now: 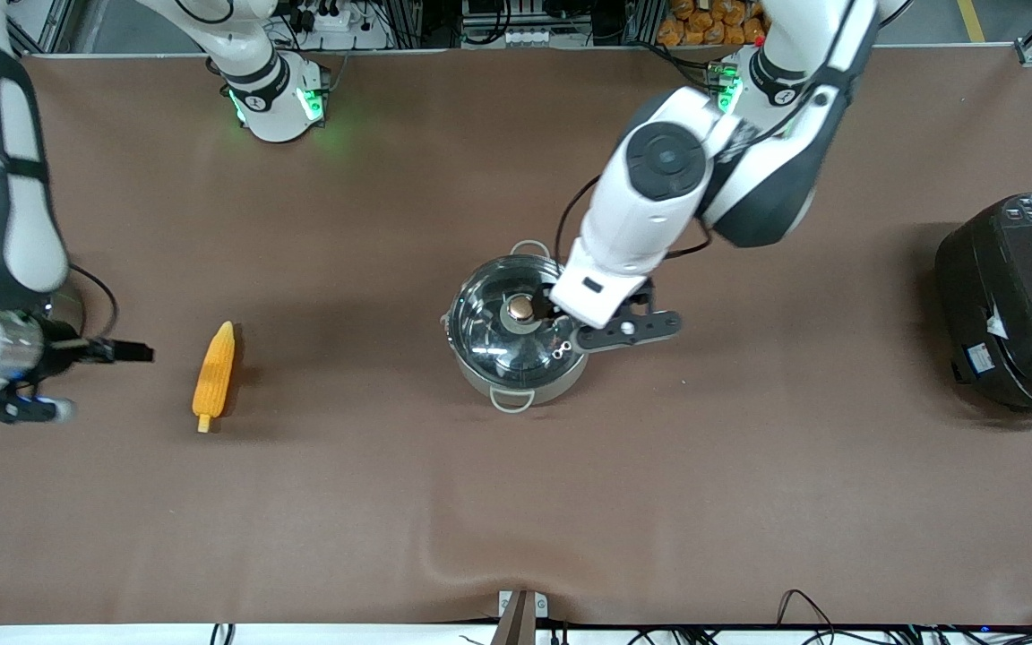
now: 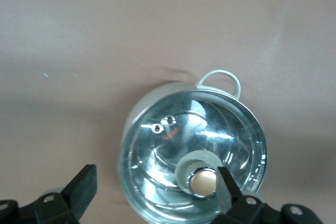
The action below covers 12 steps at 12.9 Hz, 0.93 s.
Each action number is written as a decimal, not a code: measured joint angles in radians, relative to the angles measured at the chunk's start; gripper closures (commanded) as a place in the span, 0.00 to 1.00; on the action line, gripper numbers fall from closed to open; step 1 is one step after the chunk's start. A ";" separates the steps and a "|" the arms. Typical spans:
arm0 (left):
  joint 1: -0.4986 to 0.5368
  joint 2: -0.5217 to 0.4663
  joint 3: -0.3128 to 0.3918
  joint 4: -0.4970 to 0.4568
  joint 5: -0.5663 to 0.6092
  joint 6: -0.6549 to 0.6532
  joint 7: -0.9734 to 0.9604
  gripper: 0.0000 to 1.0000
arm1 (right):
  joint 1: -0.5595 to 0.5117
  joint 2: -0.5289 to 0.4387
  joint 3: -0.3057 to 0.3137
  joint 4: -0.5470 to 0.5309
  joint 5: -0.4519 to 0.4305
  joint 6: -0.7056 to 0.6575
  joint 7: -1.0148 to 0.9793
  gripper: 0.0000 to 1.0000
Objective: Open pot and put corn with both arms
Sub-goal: 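Reach the left gripper to the lid knob while the right gripper reaches the corn, then grasp the lid knob with the left gripper while the right gripper grasps the corn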
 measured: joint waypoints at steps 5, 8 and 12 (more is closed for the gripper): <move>-0.088 0.061 0.039 0.005 0.000 0.062 -0.047 0.00 | 0.018 0.117 0.004 0.002 0.000 0.093 -0.002 0.00; -0.159 0.102 0.089 0.011 0.000 0.084 -0.062 0.00 | 0.027 0.140 0.004 0.002 0.000 0.107 -0.002 0.00; -0.207 0.148 0.119 0.021 0.000 0.121 -0.073 0.10 | 0.028 0.158 0.002 0.000 0.000 0.134 -0.003 0.00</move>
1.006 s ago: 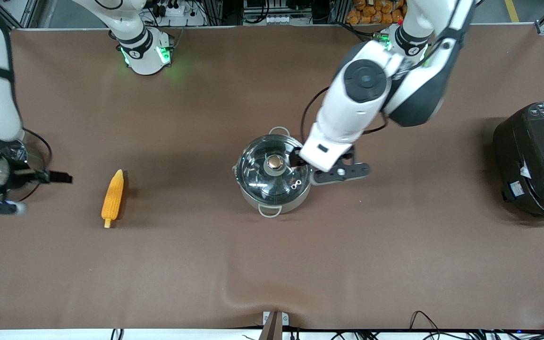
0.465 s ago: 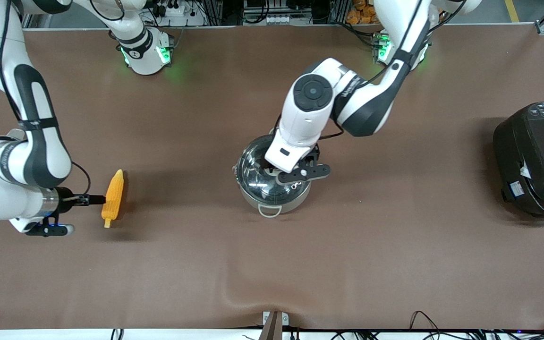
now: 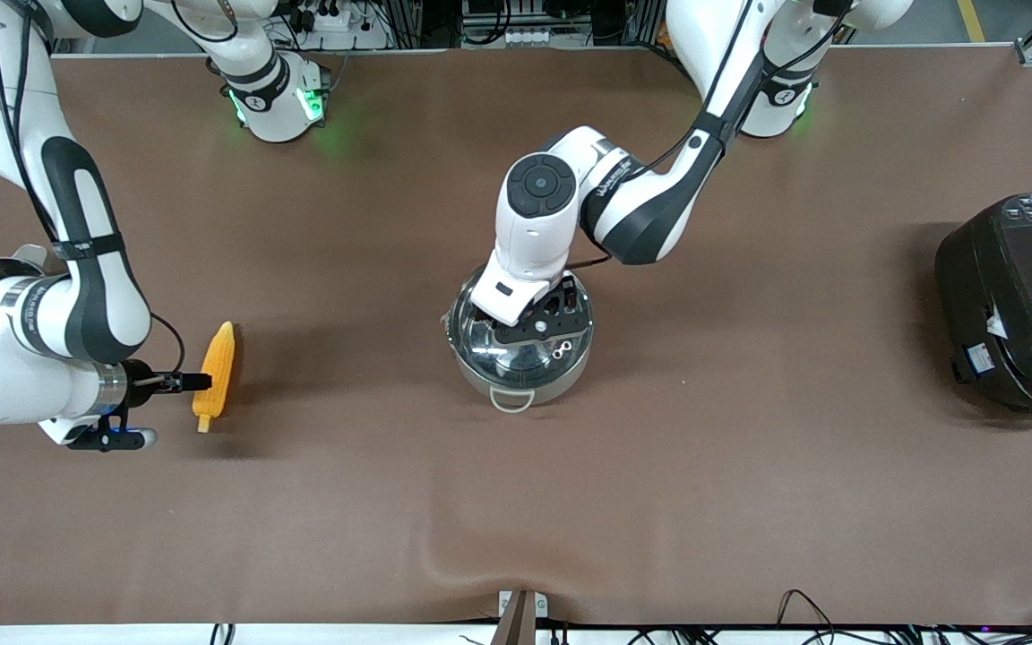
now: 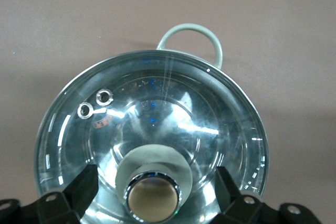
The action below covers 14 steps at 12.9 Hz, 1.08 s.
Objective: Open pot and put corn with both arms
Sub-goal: 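Grasp the lid knob with the left gripper while the right gripper grasps the corn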
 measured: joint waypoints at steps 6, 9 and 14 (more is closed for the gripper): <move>-0.009 0.006 0.002 0.004 0.000 -0.036 0.000 0.28 | 0.009 0.025 -0.002 -0.123 -0.018 0.222 -0.003 0.00; -0.010 0.006 0.002 0.005 0.000 -0.061 0.000 0.28 | 0.010 0.025 -0.003 -0.140 -0.022 0.228 -0.005 0.00; -0.010 0.006 0.002 0.005 0.000 -0.062 0.000 0.36 | 0.010 0.025 -0.003 -0.190 -0.034 0.282 -0.006 0.00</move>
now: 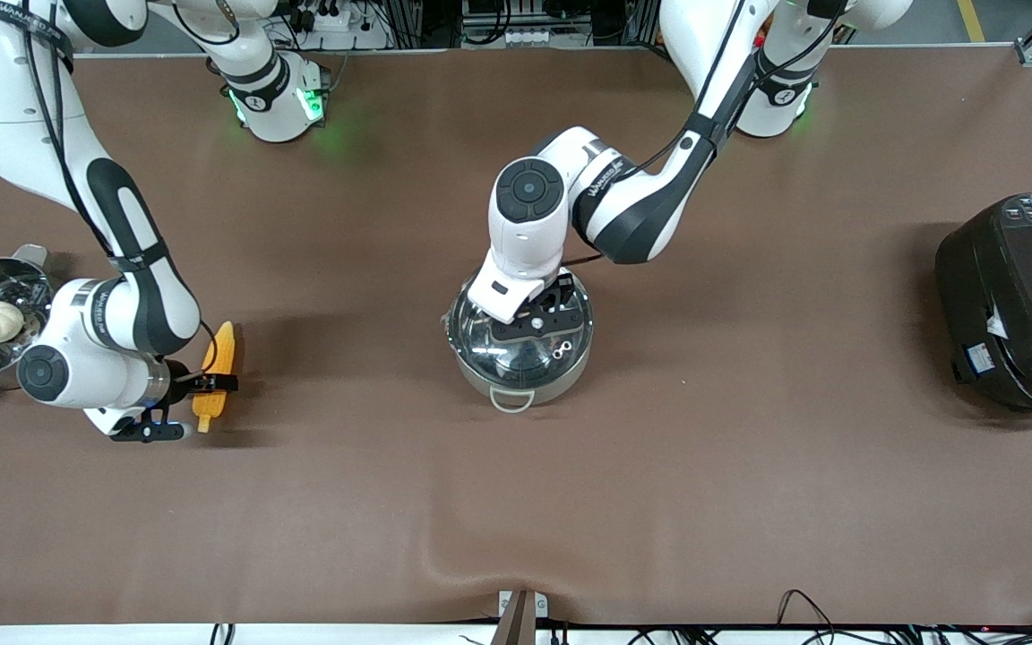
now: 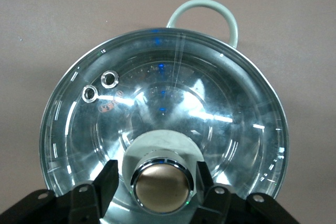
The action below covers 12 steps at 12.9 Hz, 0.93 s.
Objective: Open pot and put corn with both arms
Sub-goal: 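Grasp the lid knob with the left gripper while the right gripper grasps the corn, then lift the glass lid off the pot and set it down beside the pot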
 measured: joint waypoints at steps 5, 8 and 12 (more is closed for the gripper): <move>-0.001 0.000 0.001 0.000 0.000 0.001 0.001 0.43 | 0.000 -0.001 0.000 -0.003 -0.003 0.004 0.000 0.00; -0.003 0.002 0.001 0.000 0.000 0.002 0.001 0.54 | 0.000 -0.001 0.000 -0.004 -0.003 0.004 0.000 0.00; -0.005 0.004 0.000 0.003 0.000 0.004 0.001 1.00 | -0.001 -0.001 -0.003 -0.005 -0.003 0.007 0.000 0.00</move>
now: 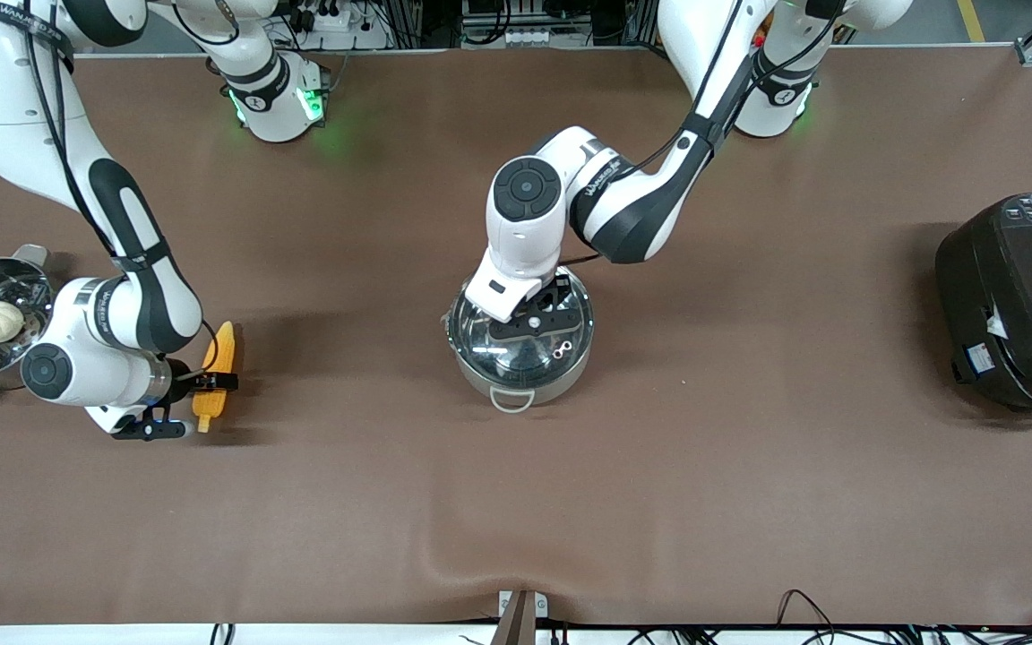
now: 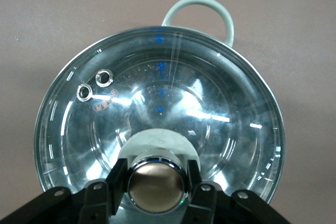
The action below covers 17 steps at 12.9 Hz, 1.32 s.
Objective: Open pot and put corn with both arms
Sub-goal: 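Lift the glass lid off the pot and set it down beside the pot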
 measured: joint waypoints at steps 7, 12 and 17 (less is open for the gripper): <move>-0.002 -0.003 -0.001 0.003 0.007 -0.009 0.004 1.00 | -0.001 0.000 -0.001 -0.002 0.000 0.012 0.000 0.00; 0.010 -0.101 0.009 0.013 0.017 -0.198 0.008 1.00 | -0.001 0.000 -0.002 -0.007 0.000 0.017 0.000 0.00; 0.121 -0.211 0.019 -0.007 0.020 -0.302 0.159 1.00 | -0.006 0.000 -0.003 -0.010 0.000 0.020 0.000 1.00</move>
